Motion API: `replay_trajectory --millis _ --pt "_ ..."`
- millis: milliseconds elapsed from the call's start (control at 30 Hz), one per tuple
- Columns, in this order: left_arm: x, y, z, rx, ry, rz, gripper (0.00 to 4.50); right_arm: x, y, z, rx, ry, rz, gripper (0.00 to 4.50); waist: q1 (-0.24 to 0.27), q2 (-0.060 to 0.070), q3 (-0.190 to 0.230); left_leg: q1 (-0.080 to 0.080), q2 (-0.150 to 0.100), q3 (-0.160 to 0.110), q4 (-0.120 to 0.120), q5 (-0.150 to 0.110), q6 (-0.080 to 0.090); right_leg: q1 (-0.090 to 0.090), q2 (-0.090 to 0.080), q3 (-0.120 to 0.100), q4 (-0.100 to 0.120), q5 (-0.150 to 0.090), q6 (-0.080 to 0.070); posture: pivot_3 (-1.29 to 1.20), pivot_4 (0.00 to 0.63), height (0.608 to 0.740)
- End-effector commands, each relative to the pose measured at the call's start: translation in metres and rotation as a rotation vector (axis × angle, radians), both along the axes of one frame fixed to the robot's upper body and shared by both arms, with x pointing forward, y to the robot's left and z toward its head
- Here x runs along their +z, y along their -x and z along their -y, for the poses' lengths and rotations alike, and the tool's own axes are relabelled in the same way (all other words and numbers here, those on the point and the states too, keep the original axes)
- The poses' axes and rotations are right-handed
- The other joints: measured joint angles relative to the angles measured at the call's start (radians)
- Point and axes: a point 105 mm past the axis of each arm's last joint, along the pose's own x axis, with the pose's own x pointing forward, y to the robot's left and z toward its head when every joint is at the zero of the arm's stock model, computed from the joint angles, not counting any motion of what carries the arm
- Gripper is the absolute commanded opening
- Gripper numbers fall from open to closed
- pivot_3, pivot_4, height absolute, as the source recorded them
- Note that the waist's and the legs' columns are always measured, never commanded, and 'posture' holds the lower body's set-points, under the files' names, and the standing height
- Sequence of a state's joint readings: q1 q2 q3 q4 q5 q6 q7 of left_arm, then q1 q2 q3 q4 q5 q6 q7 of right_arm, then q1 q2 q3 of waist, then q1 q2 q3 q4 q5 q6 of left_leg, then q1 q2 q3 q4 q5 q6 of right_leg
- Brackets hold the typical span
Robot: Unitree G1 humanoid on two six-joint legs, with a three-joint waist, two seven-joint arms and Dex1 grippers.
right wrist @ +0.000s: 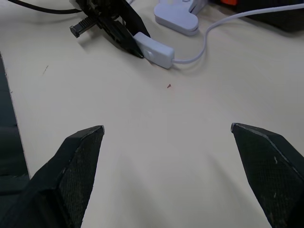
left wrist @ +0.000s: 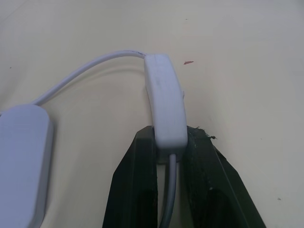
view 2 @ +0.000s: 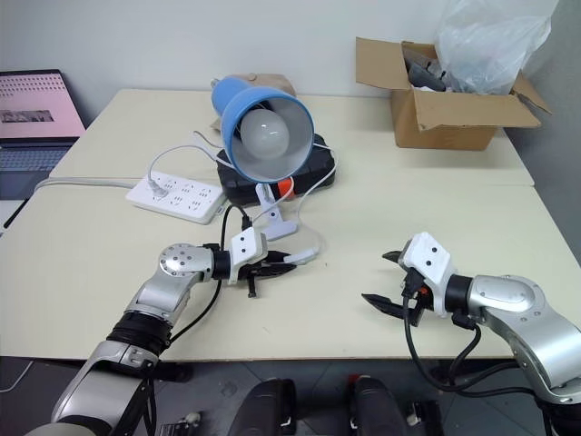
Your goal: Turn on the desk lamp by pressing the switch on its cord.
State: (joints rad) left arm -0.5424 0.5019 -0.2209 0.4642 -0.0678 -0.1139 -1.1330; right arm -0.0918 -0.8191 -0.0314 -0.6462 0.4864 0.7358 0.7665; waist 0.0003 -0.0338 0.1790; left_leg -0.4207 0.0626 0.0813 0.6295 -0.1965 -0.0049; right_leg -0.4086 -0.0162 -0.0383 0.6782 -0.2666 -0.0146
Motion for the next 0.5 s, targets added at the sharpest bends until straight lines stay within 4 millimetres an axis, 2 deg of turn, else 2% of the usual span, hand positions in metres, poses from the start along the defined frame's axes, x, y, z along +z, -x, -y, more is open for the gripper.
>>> replay_trajectory --millis 33,133,233,367,500 --pt "0.025 0.009 0.017 -0.123 0.039 0.025 0.42 0.027 0.006 0.002 0.038 0.003 0.082 4.5 0.0 0.0 0.0 -0.001 0.0 0.0 0.0 0.0 0.0 0.0 0.0 0.0 0.0 0.0 0.0 0.0 0.15 0.74" --pt "0.037 0.017 0.026 -0.196 0.057 -0.001 0.42 0.036 0.01 0.002 0.068 0.016 0.081 4.5 0.0 0.0 0.0 -0.002 0.0 0.0 0.0 0.0 0.0 -0.001 0.0 0.0 -0.001 0.0 0.0 0.0 0.15 0.74" --pt "0.05 0.024 0.036 -0.253 0.083 -0.037 0.42 0.046 0.014 -0.006 0.127 0.015 0.076 4.5 -0.001 0.0 0.0 -0.002 0.0 0.0 0.0 0.0 0.0 -0.001 0.0 0.0 -0.001 0.0 0.0 0.0 0.15 0.74" --pt "0.06 0.032 0.051 -0.309 0.087 -0.057 0.42 0.052 0.013 -0.029 0.204 0.009 0.048 4.5 -0.006 0.0 0.0 -0.001 0.0 -0.001 0.0 0.0 0.0 -0.001 0.001 0.0 0.0 0.0 0.0 0.0 0.15 0.74" --pt "0.063 0.033 0.059 -0.313 0.075 -0.044 0.42 0.047 0.0 -0.052 0.255 0.029 0.04 4.5 -0.008 0.0 0.0 -0.001 0.001 -0.001 0.0 0.0 0.0 -0.001 0.002 0.001 0.0 0.0 0.0 0.0 0.15 0.74"
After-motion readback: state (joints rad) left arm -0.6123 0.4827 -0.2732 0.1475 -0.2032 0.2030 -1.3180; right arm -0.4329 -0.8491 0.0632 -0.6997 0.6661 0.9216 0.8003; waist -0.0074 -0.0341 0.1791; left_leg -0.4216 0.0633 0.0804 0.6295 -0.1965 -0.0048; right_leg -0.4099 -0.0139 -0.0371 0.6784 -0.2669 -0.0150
